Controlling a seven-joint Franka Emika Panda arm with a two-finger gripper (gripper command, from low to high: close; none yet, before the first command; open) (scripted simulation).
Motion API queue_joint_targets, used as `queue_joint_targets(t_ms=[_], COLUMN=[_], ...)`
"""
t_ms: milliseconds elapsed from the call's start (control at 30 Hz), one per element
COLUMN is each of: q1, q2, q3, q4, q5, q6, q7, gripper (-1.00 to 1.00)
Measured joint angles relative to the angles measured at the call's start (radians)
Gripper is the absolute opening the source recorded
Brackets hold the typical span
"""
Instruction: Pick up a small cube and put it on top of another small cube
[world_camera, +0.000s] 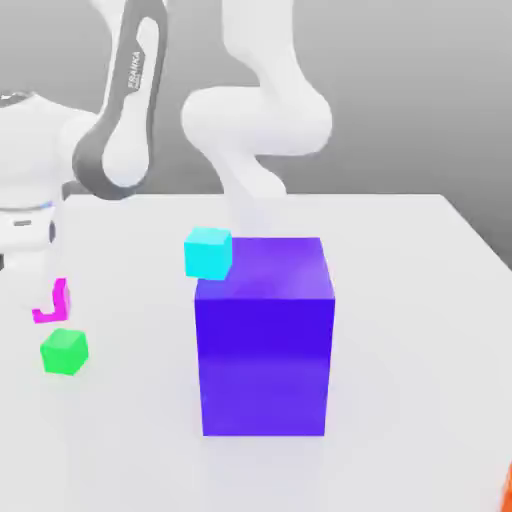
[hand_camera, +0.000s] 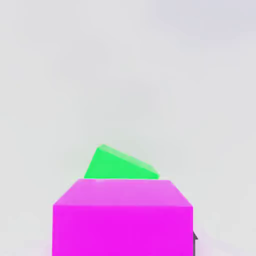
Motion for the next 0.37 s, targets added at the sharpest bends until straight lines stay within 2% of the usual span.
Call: queue_joint_targets(t_ms=[167,300,333,367], q1=[0.004,-0.047,-0.058,-0.058], q2=[0.095,0.175,0.187,0.187], q3=[0.037,0.118,0.134,0.134], q4=[0.003,0.004,0.004,0.004], q5=[0.188,0.345,0.369,0.369], q6=[0.064,0.118,0.127,0.127], q7=[-0.134,-0.246,-0.263,-0.263], gripper=[-1.00,-1.00,1.00,1.00])
